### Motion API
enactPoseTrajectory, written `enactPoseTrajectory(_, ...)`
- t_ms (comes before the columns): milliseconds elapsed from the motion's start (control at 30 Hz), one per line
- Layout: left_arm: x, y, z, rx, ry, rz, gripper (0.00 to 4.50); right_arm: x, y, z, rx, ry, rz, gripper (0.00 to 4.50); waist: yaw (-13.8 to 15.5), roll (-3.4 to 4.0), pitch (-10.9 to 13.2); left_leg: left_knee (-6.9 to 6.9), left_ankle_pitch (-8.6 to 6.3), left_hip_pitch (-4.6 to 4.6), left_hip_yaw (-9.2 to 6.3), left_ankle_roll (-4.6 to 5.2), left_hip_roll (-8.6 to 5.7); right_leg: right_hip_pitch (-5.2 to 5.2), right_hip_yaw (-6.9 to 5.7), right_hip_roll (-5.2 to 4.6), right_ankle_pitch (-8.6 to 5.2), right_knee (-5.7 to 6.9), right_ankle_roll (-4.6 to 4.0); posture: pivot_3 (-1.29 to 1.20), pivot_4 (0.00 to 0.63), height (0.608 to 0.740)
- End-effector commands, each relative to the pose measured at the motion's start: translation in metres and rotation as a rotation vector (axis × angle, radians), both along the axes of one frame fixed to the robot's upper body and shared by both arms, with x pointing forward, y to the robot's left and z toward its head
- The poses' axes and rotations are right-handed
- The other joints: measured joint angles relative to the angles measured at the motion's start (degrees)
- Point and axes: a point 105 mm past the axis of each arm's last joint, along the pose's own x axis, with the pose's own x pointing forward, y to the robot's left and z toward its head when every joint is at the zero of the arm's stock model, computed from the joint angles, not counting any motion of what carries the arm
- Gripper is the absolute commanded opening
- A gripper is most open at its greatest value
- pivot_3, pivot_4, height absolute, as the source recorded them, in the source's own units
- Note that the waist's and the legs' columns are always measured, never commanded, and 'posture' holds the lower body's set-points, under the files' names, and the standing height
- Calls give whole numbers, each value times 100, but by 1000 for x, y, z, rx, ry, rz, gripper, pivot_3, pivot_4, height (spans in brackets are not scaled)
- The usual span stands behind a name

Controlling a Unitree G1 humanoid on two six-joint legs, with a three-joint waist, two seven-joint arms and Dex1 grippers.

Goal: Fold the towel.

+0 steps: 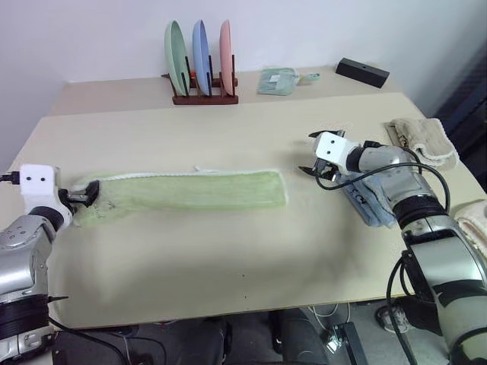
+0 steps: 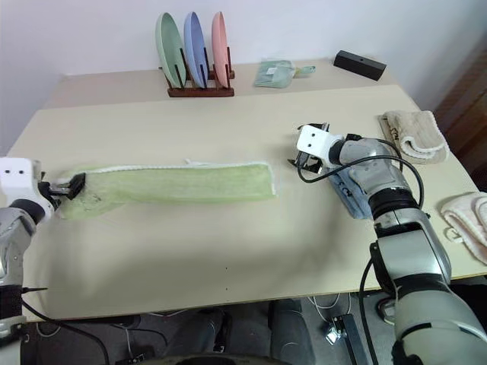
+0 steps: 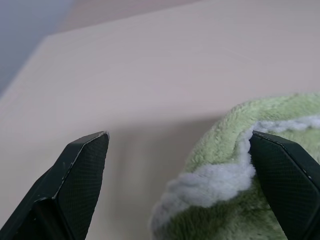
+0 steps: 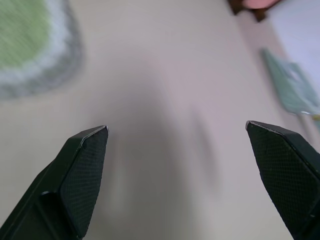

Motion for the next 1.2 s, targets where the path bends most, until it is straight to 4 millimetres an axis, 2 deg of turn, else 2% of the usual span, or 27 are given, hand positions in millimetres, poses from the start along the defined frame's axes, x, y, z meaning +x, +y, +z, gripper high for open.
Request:
enactPoseTrajectory(33, -6, -5, 15, -31, -63, -30, 4473, -9, -12, 28, 114, -34, -27, 4480, 8, 0, 0, 0, 0, -2, 0, 0, 0, 0, 0, 0, 0, -1, 0, 0, 150, 726)
enactPoseTrajectory(67, -8, -8, 16, -26, -63, -50, 4473, -13, -14, 28, 122, -21, -28, 4480, 10, 0, 0, 1, 0, -2, 0, 1, 0, 1, 0, -2, 0, -2, 1, 0, 150, 726)
enactPoseTrajectory(133, -16, -14, 2, -24, 24, -118, 4473, -27, -20, 23, 125, 41, -24, 4480, -3, 0, -1, 3, 0, 1, 0, 1, 1, 2, 0, 0, 1, 0, 1, 0, 150, 726)
enactPoseTrajectory(200, -25, -11, -12, -1, 111, -143, 4473, -41, -21, 15, 120, 90, -15, 4480, -3, 1, -2, 1, -1, 3, 2, 1, 3, 2, 2, 1, 0, 4, 1, 0, 150, 726)
enactPoseTrajectory(367, -29, -1, -20, 116, 208, -179, 4473, -46, -16, 9, 102, 88, -31, 4480, 13, 2, -2, 3, -1, 9, 6, 1, 4, 6, 2, 2, 4, 5, -4, 0, 150, 726)
enactPoseTrajectory(500, -23, 6, -6, 120, 147, -161, 4473, -46, -8, 10, 144, 93, -30, 4480, 25, 0, -3, 3, 0, 12, 5, 0, 4, 9, 1, 2, 4, 5, -5, 0, 150, 726)
enactPoseTrajectory(600, -24, -2, 10, 97, 47, -209, 4473, -53, 0, 12, 270, 150, -14, 4480, 23, -2, -4, 4, 0, 7, 4, -1, 4, 6, 0, -1, 5, 2, -5, 0, 150, 726)
enactPoseTrajectory(667, -29, -9, 16, 85, 11, -250, 4473, -66, 8, 17, 417, 230, 23, 4480, 25, -3, -4, 4, 0, 4, 2, -1, 4, 5, 0, -1, 5, 0, -5, 0, 150, 726)
enactPoseTrajectory(800, -39, -38, 20, 78, -6, -389, 4473, -98, 21, 18, 667, 447, 114, 4480, 38, -2, -3, 3, -2, 1, -3, 3, 4, 8, -1, -3, 5, -8, -5, 0, 150, 726)
enactPoseTrajectory(933, -47, -88, 16, 70, 19, -589, 4473, -129, 37, 8, 813, 646, 158, 4480, 60, -3, -4, 4, -18, 10, -8, 31, 4, 21, -1, -4, 4, -10, -5, 0, 150, 726)
enactPoseTrajectory(1033, -51, -124, 11, 82, 31, -714, 4473, -136, 42, -6, 859, 735, 87, 4480, 71, -3, -5, 6, -19, 15, -7, 34, 4, 26, -1, -4, 5, -6, -5, 0, 150, 726)
enactPoseTrajectory(1167, -54, -179, 4, 47, 25, -885, 4473, -139, 49, -35, 952, 856, -94, 4480, 111, -2, -7, 6, -18, 16, -3, 31, 4, 22, -1, -3, 5, -2, -6, 0, 150, 726)
enactPoseTrajectory(1200, -55, -185, 4, 33, 20, -905, 4473, -140, 52, -38, 967, 874, -112, 4480, 128, -3, -7, 6, -17, 16, -3, 29, 4, 23, -1, -3, 5, -1, -6, 0, 150, 726)
